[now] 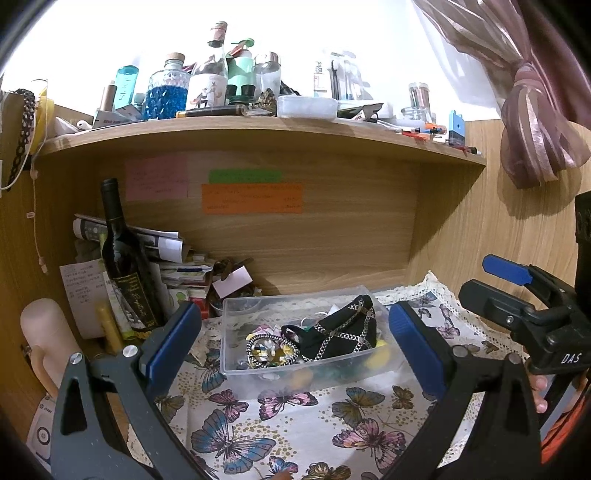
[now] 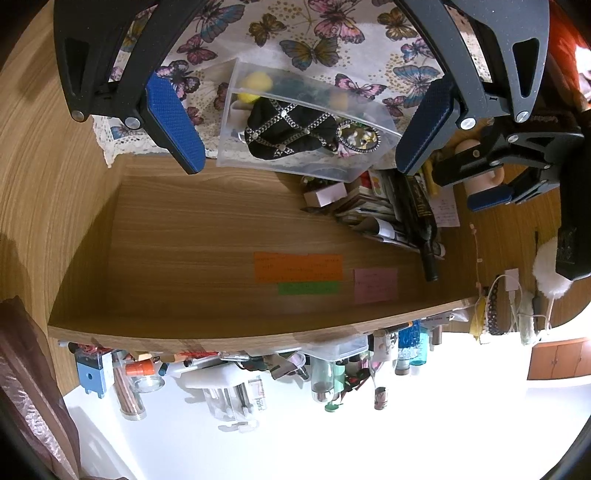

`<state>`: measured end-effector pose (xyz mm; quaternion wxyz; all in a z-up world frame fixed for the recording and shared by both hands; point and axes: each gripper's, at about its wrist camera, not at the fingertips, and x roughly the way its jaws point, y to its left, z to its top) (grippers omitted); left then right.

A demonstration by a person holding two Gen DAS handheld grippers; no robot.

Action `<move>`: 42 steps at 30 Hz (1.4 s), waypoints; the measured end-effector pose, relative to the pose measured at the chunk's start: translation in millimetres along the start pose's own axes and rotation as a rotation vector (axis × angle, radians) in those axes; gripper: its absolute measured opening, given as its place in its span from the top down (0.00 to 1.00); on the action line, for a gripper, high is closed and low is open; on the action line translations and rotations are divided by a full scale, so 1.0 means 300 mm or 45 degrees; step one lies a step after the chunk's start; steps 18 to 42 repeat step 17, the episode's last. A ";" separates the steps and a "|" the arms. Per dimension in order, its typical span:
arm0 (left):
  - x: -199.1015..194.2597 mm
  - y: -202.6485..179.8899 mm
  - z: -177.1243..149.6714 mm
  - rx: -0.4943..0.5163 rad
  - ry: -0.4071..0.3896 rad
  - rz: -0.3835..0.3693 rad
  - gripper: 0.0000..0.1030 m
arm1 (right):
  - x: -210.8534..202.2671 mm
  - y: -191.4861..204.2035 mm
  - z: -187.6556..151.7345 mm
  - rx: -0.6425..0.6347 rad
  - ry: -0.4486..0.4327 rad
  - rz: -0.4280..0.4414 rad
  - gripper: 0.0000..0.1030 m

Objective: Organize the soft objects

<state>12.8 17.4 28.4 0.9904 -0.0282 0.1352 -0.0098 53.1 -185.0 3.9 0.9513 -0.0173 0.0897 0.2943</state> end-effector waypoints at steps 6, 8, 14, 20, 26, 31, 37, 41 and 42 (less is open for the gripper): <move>0.000 0.000 -0.001 0.002 0.002 -0.007 0.00 | -0.001 0.000 0.004 0.002 0.005 -0.005 0.00; 0.001 0.000 0.000 0.004 0.005 -0.012 0.00 | 0.002 0.002 0.003 -0.001 0.004 -0.011 0.00; 0.001 -0.006 -0.001 0.006 0.002 -0.019 0.00 | 0.005 0.003 0.003 -0.003 0.004 -0.013 0.00; 0.006 -0.008 -0.001 0.008 0.019 -0.036 0.00 | 0.007 0.004 0.000 -0.002 0.005 -0.013 0.00; 0.006 -0.008 -0.001 0.008 0.019 -0.036 0.00 | 0.007 0.004 0.000 -0.002 0.005 -0.013 0.00; 0.006 -0.008 -0.001 0.008 0.019 -0.036 0.00 | 0.007 0.004 0.000 -0.002 0.005 -0.013 0.00; 0.006 -0.008 -0.001 0.008 0.019 -0.036 0.00 | 0.007 0.004 0.000 -0.002 0.005 -0.013 0.00; 0.006 -0.008 -0.001 0.008 0.019 -0.036 0.00 | 0.007 0.004 0.000 -0.002 0.005 -0.013 0.00; 0.006 -0.008 -0.001 0.008 0.019 -0.036 0.00 | 0.007 0.004 0.000 -0.002 0.005 -0.013 0.00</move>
